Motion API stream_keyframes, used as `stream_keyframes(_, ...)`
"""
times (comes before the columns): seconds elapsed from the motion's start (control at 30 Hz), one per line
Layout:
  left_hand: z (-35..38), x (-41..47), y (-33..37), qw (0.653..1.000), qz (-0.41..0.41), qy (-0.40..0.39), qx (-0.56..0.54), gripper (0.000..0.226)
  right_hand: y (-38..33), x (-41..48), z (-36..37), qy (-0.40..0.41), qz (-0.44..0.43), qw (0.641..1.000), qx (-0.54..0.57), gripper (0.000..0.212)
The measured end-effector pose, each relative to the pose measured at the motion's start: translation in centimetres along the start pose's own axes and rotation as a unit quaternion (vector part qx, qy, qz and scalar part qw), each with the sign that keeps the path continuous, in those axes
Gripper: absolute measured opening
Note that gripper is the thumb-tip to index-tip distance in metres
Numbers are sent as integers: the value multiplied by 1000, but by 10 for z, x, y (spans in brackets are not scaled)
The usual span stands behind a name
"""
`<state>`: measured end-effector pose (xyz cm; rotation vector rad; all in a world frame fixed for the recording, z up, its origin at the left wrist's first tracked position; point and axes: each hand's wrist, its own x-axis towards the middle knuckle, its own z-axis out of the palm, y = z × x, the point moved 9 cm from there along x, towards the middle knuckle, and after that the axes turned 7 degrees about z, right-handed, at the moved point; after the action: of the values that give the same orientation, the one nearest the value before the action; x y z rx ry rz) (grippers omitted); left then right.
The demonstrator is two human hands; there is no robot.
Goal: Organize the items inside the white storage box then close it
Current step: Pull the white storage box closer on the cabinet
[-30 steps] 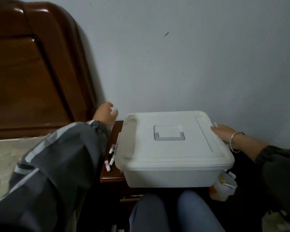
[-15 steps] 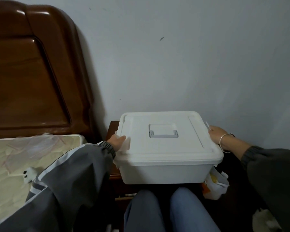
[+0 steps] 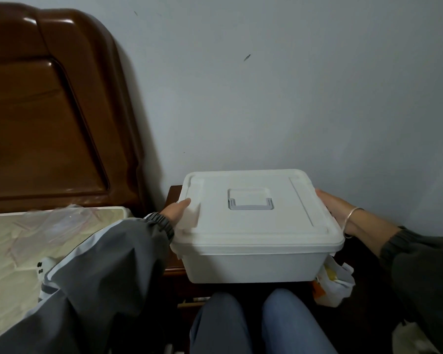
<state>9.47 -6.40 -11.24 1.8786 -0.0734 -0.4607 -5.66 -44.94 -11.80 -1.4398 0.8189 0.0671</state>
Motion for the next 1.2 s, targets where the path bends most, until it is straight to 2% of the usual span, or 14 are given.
stream_keyframes(0.1, -5, 2, 14, 1000, 1, -9, -17, 59, -4, 1, 4, -38, -8, 998, 39, 31)
stream_keyframes(0.23, -25, 16, 74, 996, 83, 16, -25, 53, -33, 2, 3, -87, -36, 990, 104, 34)
stream_keyframes(0.33, -44, 31, 126, 987, 149, 61, -10, 50, -89, 3, -14, -17, -110, 983, 149, 27)
stream_keyframes(0.43, -57, 46, 167, 970, 223, 85, -38, 43, -151, 0, -29, 75, -197, 970, 121, 17)
stream_keyframes(0.5, -61, 60, 184, 964, 240, 96, -59, 47, -182, 7, -34, 113, -236, 960, 100, 12)
stream_keyframes(0.57, -61, 82, 191, 964, 233, 107, -73, 59, -206, 20, -36, 133, -264, 951, 90, 11)
stream_keyframes(0.63, -60, 108, 191, 965, 214, 119, -91, 60, -224, 38, -32, 149, -281, 946, 63, 24)
stream_keyframes(0.7, -54, 133, 190, 967, 204, 113, -102, 53, -233, 58, -27, 165, -288, 943, 39, 29)
stream_keyframes(0.77, -44, 151, 188, 967, 209, 106, -103, 33, -234, 79, -22, 166, -290, 942, 25, 21)
stream_keyframes(0.83, -34, 168, 182, 966, 217, 94, -108, 27, -229, 98, -19, 171, -292, 941, 17, 17)
stream_keyframes(0.93, -19, 197, 161, 970, 208, 65, -111, 50, -217, 122, -17, 180, -292, 939, 0, 22)
stream_keyframes(1.03, -4, 217, 135, 979, 169, 42, -108, 52, -206, 143, -10, 166, -292, 941, -29, 21)
stream_keyframes(1.2, 11, 241, 89, 990, 89, 20, -103, 67, -188, 171, 3, 143, -262, 951, -85, 33)
